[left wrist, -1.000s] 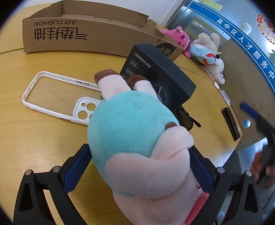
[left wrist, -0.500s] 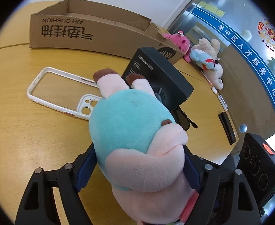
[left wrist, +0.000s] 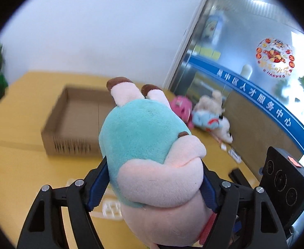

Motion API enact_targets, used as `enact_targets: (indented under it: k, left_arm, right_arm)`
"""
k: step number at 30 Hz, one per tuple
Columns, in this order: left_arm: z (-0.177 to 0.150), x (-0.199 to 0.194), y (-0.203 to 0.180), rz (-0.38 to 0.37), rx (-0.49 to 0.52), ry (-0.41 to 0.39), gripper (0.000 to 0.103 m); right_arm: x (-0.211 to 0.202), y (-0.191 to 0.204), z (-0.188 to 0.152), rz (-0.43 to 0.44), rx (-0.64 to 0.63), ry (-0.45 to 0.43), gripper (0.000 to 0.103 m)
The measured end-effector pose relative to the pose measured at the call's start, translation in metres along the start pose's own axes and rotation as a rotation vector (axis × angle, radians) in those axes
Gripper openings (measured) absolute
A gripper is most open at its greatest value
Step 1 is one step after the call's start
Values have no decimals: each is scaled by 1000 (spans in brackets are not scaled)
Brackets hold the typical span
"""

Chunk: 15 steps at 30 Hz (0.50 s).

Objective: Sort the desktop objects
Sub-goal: 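Carry the pig plush into the cardboard box and open the left tool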

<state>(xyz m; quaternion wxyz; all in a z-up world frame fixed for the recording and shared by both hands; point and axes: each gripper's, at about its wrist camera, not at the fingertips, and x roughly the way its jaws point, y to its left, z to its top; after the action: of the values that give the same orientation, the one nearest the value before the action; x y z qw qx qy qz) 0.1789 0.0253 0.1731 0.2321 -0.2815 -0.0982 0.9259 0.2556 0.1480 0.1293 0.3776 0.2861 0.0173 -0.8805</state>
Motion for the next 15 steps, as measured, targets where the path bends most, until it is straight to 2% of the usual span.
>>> enact_targets:
  k: [4, 8, 11, 15]
  left_arm:
    - [73, -3, -5, -5, 99, -106, 76]
    - [144, 1, 2, -13, 134, -184, 76]
    - [195, 19, 18, -22, 150, -200, 76]
    - [238, 55, 45, -24, 159, -179, 76]
  right_arm:
    - [-8, -8, 72, -26, -70, -95, 76]
    - [-4, -22, 144, -28, -114, -150, 76]
    - [10, -40, 203, -20, -112, -171, 76]
    - [30, -63, 250, -10, -88, -170, 76]
